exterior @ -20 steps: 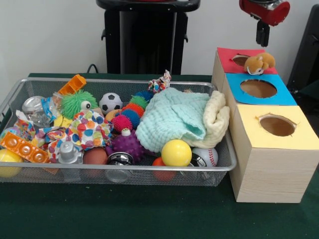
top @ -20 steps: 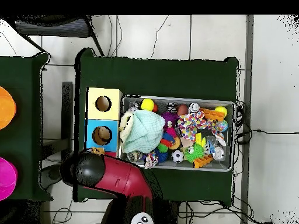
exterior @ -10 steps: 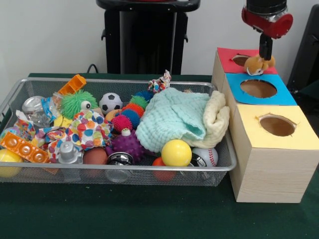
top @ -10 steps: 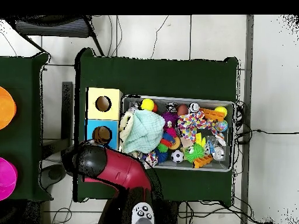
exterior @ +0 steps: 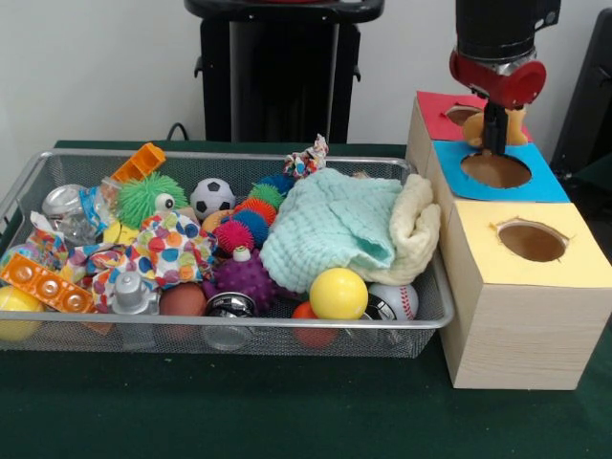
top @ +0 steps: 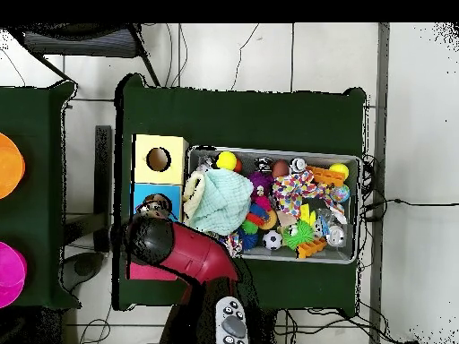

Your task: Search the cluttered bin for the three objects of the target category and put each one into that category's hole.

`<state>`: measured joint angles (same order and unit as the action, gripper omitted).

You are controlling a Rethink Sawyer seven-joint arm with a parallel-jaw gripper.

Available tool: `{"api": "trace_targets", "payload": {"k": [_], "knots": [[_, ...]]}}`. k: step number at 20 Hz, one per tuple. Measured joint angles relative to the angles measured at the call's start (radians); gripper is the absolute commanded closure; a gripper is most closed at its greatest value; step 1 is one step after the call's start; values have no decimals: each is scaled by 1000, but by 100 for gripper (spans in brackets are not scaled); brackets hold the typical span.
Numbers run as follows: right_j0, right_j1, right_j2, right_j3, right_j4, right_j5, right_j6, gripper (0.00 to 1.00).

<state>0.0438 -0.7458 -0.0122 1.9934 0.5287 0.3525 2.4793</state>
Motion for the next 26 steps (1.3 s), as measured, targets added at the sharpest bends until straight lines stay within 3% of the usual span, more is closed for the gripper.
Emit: {"api": "trace_targets", "payload": {"k": [10, 26], "knots": [[-13, 14, 11, 25, 2, -11, 0, 100], [106, -12, 12, 25, 18, 49, 0, 100]]}}
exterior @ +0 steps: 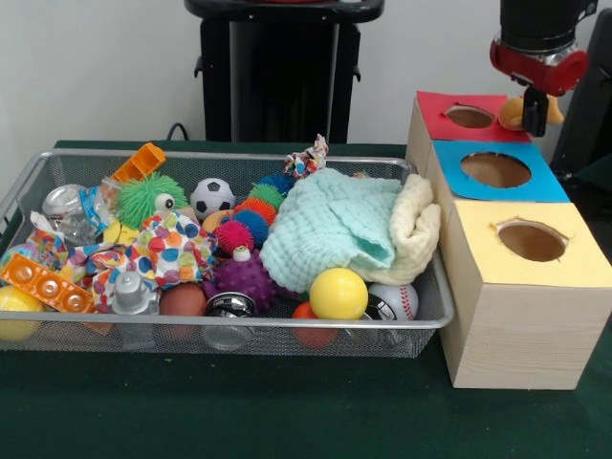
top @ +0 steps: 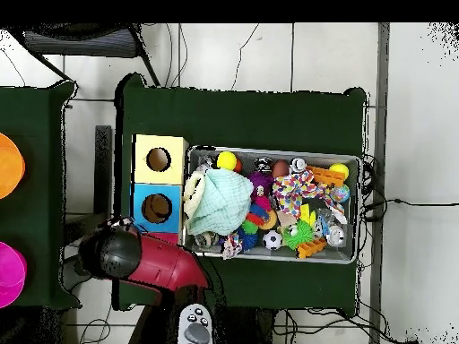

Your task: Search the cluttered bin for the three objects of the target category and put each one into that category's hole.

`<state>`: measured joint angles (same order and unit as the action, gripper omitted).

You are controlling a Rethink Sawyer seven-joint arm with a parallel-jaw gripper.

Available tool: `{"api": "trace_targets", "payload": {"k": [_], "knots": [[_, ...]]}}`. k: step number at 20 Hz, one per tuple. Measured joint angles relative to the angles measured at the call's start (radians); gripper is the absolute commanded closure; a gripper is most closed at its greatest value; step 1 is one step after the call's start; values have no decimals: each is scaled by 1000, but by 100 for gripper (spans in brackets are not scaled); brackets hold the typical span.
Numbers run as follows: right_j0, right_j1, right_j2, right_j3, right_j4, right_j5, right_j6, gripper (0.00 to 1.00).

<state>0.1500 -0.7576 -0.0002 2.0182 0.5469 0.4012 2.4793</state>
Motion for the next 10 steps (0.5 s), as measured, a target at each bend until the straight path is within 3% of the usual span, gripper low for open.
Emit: {"api": "trace_targets", "payload": {"k": [10], "knots": [[3, 1, 0, 0, 0, 6, 0, 100]]}}
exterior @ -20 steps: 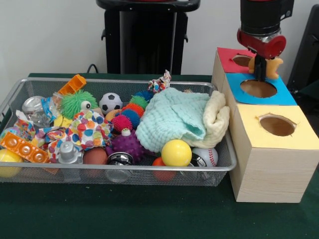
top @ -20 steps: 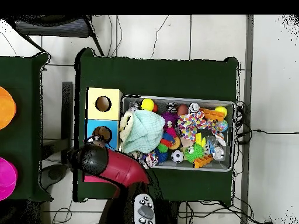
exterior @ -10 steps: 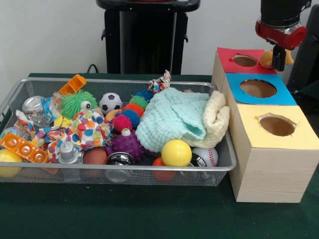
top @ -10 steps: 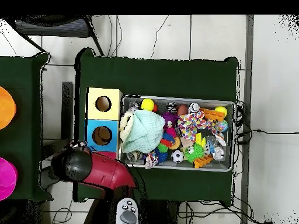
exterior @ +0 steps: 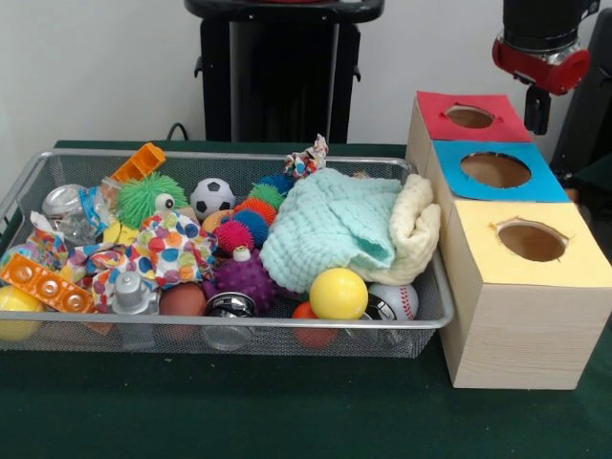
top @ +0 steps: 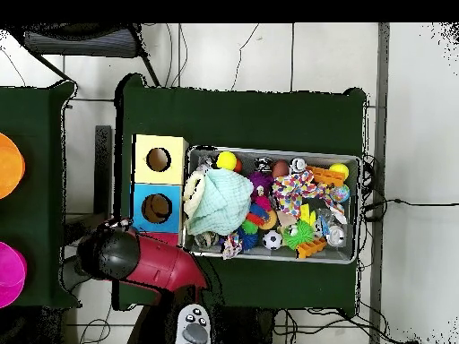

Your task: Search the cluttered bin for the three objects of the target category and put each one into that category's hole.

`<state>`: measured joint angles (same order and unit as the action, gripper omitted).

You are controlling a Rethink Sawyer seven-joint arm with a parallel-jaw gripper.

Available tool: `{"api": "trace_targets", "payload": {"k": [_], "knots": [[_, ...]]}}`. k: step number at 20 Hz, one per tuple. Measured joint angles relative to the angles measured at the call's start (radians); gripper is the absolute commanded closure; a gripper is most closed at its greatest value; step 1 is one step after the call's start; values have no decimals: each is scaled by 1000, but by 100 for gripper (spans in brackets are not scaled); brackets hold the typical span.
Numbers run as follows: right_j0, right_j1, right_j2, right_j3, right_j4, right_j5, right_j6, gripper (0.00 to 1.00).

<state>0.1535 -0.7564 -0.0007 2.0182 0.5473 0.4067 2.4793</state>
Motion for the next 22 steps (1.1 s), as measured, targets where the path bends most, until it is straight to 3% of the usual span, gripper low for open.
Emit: {"api": "trace_targets", "payload": {"k": [7, 13, 17, 22], "knots": [[8, -1, -23, -1, -6, 30, 0, 100], [8, -38, -67, -4, -66, 195, 0, 100], [10, -103, -139, -19, -158, 368, 0, 100], [4, -143, -179, -21, -240, 352, 0, 100]]}}
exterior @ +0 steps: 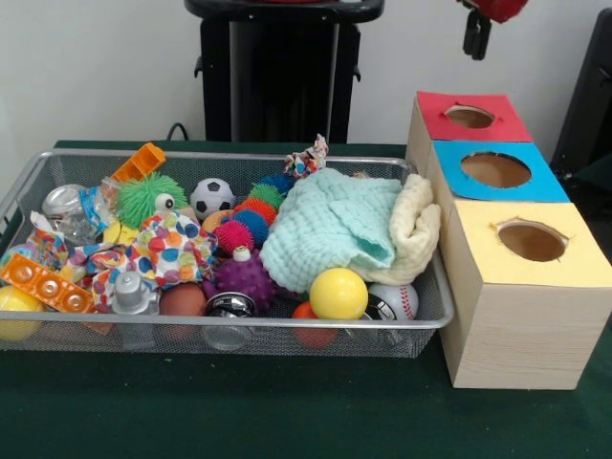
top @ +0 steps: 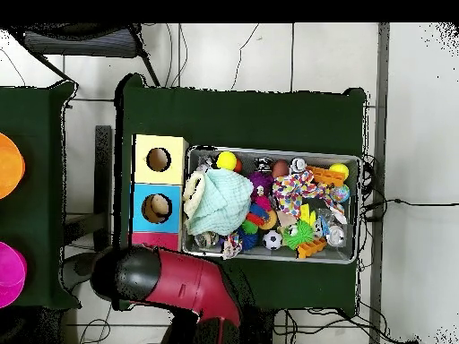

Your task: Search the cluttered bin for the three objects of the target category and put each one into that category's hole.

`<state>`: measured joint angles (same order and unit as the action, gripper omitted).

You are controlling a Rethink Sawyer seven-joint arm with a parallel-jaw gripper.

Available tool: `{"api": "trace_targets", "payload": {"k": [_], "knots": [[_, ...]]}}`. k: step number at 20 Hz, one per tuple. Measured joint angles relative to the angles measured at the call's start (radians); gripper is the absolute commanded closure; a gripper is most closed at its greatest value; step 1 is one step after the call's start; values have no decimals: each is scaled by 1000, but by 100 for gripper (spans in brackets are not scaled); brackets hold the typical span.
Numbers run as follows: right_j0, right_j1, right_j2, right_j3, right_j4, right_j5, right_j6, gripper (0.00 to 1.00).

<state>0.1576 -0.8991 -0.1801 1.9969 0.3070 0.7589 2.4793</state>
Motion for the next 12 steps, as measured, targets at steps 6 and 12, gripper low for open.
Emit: {"api": "trace_targets", "payload": {"k": [6, 12], "knots": [[-58, -27, -6, 1, -97, -157, 0, 100], [-138, -28, -2, 4, -194, -359, 0, 100]]}}
